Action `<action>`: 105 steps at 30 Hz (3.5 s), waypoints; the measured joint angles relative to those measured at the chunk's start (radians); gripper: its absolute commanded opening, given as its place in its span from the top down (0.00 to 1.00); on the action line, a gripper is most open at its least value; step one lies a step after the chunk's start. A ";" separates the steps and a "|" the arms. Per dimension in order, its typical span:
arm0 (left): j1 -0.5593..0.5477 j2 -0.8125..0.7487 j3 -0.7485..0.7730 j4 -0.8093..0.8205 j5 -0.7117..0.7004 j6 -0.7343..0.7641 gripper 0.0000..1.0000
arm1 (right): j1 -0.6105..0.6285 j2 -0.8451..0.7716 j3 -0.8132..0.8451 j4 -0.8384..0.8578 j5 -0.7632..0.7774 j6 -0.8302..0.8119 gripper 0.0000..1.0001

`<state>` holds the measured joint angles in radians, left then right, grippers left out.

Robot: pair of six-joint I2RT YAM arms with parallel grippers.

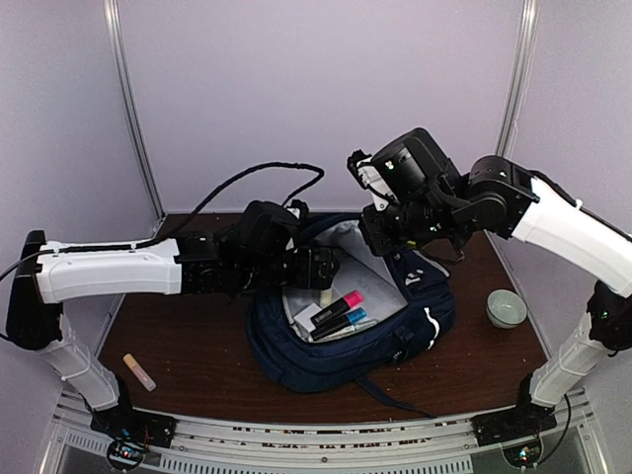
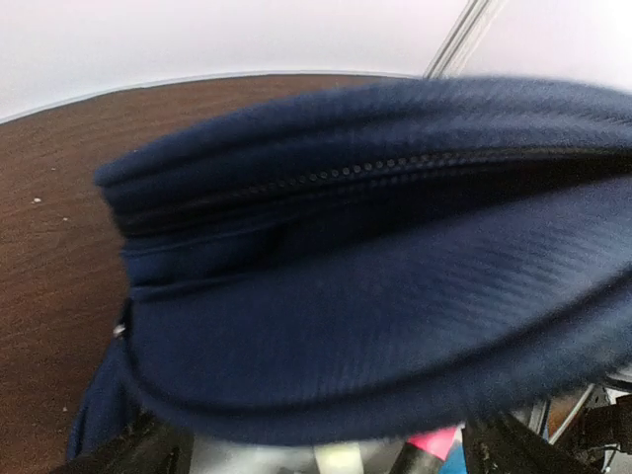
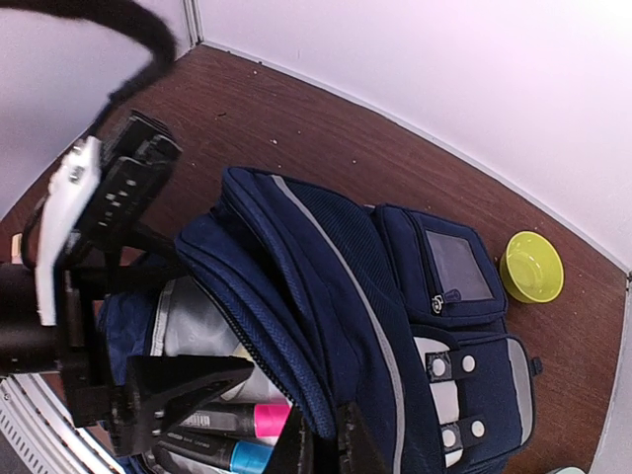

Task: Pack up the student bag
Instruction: Place the pen in the second largest pocket of the bag, then pick up the pen at the corner of the board, then place the pen in the second largest pocket of the bag.

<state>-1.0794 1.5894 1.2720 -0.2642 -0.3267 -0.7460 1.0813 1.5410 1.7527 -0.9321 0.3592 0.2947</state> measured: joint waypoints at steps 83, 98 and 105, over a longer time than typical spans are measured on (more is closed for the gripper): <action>0.264 -0.560 -0.416 -0.388 0.135 -0.426 1.00 | -0.008 -0.255 -0.442 0.336 -0.100 0.085 1.00; 0.075 -0.157 -0.076 -0.065 0.289 -0.430 1.00 | -0.029 -0.181 -0.282 0.203 -0.069 0.025 1.00; 0.071 0.045 0.047 0.056 0.411 -0.468 1.00 | -0.067 -0.170 -0.229 0.155 -0.077 0.018 1.00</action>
<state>-1.0084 1.6341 1.3190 -0.2081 0.0841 -1.2140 1.0145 1.3712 1.5234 -0.7773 0.2825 0.3126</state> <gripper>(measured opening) 0.176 0.063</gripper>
